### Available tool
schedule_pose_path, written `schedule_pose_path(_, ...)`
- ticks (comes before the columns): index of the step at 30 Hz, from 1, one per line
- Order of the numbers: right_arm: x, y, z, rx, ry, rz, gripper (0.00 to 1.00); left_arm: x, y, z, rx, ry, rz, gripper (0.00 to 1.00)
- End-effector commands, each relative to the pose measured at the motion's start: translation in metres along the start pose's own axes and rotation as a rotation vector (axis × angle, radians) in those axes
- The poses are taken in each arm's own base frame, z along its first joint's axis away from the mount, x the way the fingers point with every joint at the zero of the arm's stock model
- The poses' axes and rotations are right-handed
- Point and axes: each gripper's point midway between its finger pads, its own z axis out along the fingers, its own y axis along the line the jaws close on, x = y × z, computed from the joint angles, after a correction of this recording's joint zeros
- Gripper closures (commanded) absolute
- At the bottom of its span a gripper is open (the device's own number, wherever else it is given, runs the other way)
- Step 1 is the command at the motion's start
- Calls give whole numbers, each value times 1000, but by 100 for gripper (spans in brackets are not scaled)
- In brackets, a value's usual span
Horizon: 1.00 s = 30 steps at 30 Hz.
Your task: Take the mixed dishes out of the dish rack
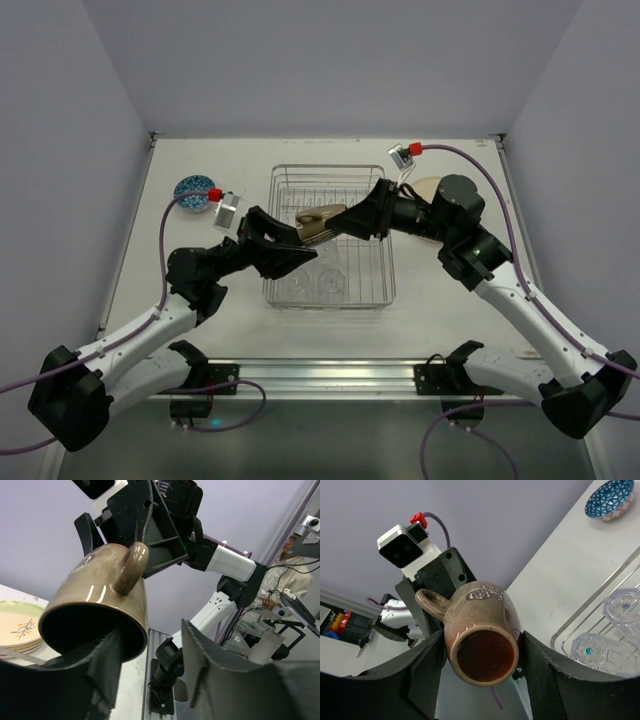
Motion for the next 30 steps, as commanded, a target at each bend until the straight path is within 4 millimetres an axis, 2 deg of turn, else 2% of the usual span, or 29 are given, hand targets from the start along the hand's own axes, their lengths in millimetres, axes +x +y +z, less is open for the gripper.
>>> schedule_pose_path(1,-5,26,1,-111,-9,-22,100,-18,-12,7,45,-67,65,52)
schedule_pose_path(5,0,24,3,-113,-5,-14,100,-22,-10,5,33,-100,79,64)
schedule_pose_path(8,4,22,5,-114,3,-2,100,-23,-9,4,23,-112,84,81)
schedule_pose_path(9,6,20,6,-112,8,3,100,-22,-7,4,18,-112,84,96)
schedule_pose_path(10,7,19,7,-111,10,6,100,-22,-7,4,16,-115,85,100)
schedule_pose_path(12,7,18,7,-110,9,3,99,-21,-4,4,4,-117,86,100)
schedule_pose_path(13,8,16,7,-105,9,0,91,-20,-2,4,-5,-110,82,100)
schedule_pose_path(14,5,14,6,-88,-13,-3,66,-20,1,4,-19,-108,78,100)
schedule_pose_path(15,4,11,6,-68,-22,-15,49,-23,3,4,-40,-119,95,100)
schedule_pose_path(16,5,1,5,-21,-25,-10,11,-18,12,2,-86,-96,76,100)
schedule_pose_path(17,-5,-9,4,42,-76,-19,1,-18,18,2,-121,-89,77,100)
schedule_pose_path(18,-12,-13,-1,83,-102,-53,1,-31,20,2,-166,-121,122,100)
schedule_pose_path(19,-11,-24,-5,143,-101,-47,1,-20,37,-3,-255,-64,88,100)
schedule_pose_path(20,-21,-33,-12,192,-134,-77,1,-21,44,-5,-305,-45,129,100)
schedule_pose_path(21,-35,-44,-23,278,-212,-98,1,-42,46,-5,-369,-85,167,100)
schedule_pose_path(22,-36,-63,-35,394,-232,-97,1,-28,65,-16,-489,-6,134,100)
schedule_pose_path(23,-42,-73,-46,476,-275,-117,1,-31,74,-23,-560,5,148,100)
schedule_pose_path(24,-56,-83,-66,585,-356,-167,1,-35,92,-38,-711,38,171,100)
schedule_pose_path(26,-58,-95,-85,688,-376,-202,1,-40,109,-55,-867,77,190,100)
schedule_pose_path(27,-61,-98,-93,733,-388,-242,1,-26,136,-88,-1081,172,186,100)
schedule_pose_path(28,-60,-100,-98,753,-378,-257,1,-45,136,-89,-1148,160,201,100)
schedule_pose_path(29,-60,-100,-101,767,-374,-270,1,-47,143,-99,-1222,190,208,100)
schedule_pose_path(30,-59,-103,-103,786,-359,-291,1,-35,157,-119,-1340,289,201,100)
